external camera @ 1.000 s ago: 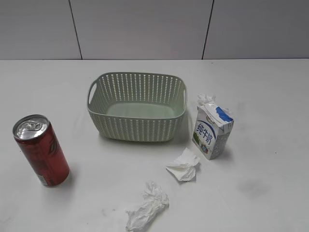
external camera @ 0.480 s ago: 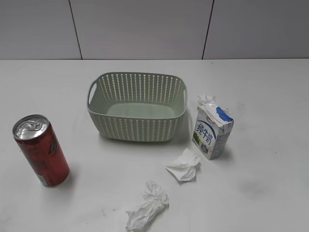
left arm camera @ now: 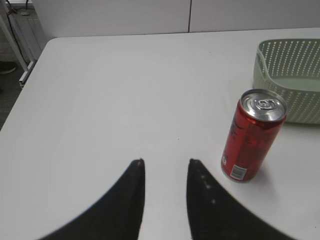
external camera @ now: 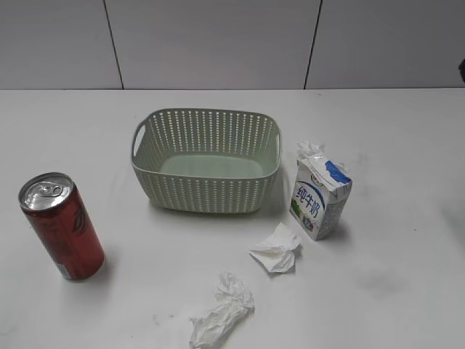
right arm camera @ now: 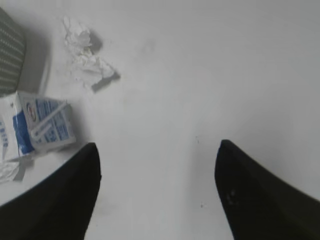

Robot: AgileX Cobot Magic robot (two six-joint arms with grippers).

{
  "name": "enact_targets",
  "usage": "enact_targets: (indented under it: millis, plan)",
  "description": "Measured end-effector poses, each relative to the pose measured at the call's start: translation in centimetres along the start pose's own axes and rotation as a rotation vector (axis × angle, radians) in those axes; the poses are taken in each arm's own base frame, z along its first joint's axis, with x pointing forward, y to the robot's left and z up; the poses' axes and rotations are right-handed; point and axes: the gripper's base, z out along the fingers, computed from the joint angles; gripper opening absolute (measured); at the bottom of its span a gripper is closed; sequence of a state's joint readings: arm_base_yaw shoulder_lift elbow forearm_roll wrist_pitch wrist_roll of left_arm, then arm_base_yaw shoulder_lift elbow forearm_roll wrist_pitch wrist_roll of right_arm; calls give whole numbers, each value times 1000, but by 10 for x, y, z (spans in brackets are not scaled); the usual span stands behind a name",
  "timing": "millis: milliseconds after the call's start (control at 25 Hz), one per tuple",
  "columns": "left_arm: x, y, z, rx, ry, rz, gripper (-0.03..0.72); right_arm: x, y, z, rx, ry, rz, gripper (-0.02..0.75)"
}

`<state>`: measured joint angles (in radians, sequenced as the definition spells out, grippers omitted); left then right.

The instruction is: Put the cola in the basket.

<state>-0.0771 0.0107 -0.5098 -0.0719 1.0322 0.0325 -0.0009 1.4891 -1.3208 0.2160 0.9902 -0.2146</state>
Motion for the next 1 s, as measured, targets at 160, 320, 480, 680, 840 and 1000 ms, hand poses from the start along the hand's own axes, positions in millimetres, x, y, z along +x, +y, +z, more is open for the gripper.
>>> enact_targets:
  millis: [160,320,480,680,840,1000]
  plan:
    - [0,0,0,0,0,0,232,-32,-4,7,-4,-8,-23,538]
    - [0,0,0,0,0,0,232,-57,1,18,-17,27,-75,538]
    - [0,0,0,0,0,0,232,-73,21,37,-29,72,-179,538]
    - [0,0,0,0,0,0,232,-77,66,62,-51,120,-328,538]
    - [0,0,0,0,0,0,232,-68,116,68,-108,138,-441,538]
    - [0,0,0,0,0,0,232,-49,183,63,-242,139,-609,550]
